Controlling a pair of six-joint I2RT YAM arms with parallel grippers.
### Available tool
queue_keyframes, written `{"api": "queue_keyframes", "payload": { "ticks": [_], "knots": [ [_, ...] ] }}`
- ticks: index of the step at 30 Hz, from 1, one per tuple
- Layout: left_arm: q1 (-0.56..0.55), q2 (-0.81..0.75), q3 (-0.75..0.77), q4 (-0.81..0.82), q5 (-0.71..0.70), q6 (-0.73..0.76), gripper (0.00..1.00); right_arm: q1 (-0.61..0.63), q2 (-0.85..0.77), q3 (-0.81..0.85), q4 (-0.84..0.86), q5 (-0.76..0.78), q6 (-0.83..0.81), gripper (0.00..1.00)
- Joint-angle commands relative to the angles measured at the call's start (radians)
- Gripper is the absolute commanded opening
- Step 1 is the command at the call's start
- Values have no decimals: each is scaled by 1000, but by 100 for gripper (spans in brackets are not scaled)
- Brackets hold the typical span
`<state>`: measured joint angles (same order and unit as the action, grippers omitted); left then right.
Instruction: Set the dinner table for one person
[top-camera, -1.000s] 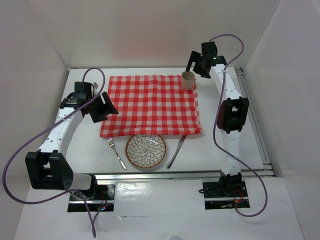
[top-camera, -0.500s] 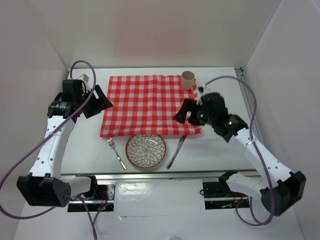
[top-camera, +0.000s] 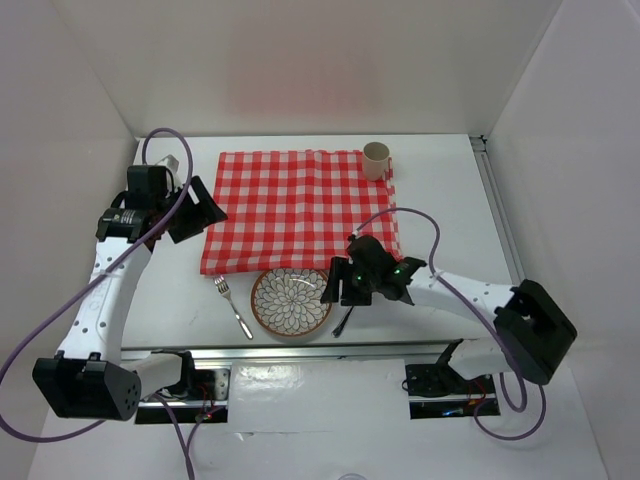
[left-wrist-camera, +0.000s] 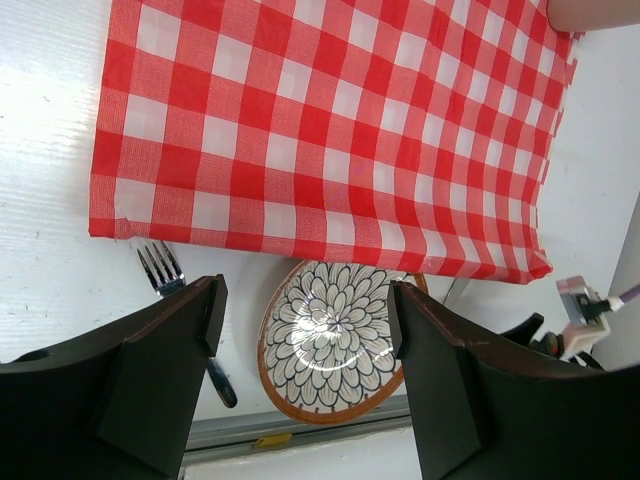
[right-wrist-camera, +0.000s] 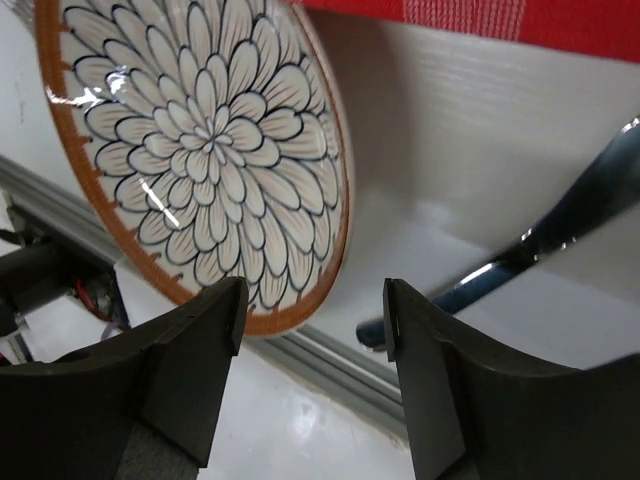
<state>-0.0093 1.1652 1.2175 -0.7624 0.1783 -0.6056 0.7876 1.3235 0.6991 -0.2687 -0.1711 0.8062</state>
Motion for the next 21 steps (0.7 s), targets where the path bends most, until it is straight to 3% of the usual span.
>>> {"api": "queue_keyframes", "payload": {
  "ticks": [1, 4, 12, 16, 17, 20, 21],
  "knots": [
    [-4, -18, 10, 15, 6, 7, 83, 6, 72, 39, 125, 44, 22, 67],
    [-4, -18, 10, 15, 6, 7, 83, 6, 135, 53, 152, 56, 11, 67],
    [-4, -7, 1, 15, 6, 17, 83, 6, 221, 43, 227, 16, 2, 55],
    [-4, 2, 1, 15, 6, 17, 82, 6, 244, 43, 238, 5, 11, 42],
    [-4, 2, 1, 15, 6, 17, 82, 6, 244, 43, 238, 5, 11, 31],
    [-4, 2, -9, 15, 6, 17, 82, 6, 229, 43, 215, 5, 22, 15],
    [-4, 2, -9, 15, 6, 17, 82, 6, 220, 43, 201, 5, 22, 4]
  ]
}}
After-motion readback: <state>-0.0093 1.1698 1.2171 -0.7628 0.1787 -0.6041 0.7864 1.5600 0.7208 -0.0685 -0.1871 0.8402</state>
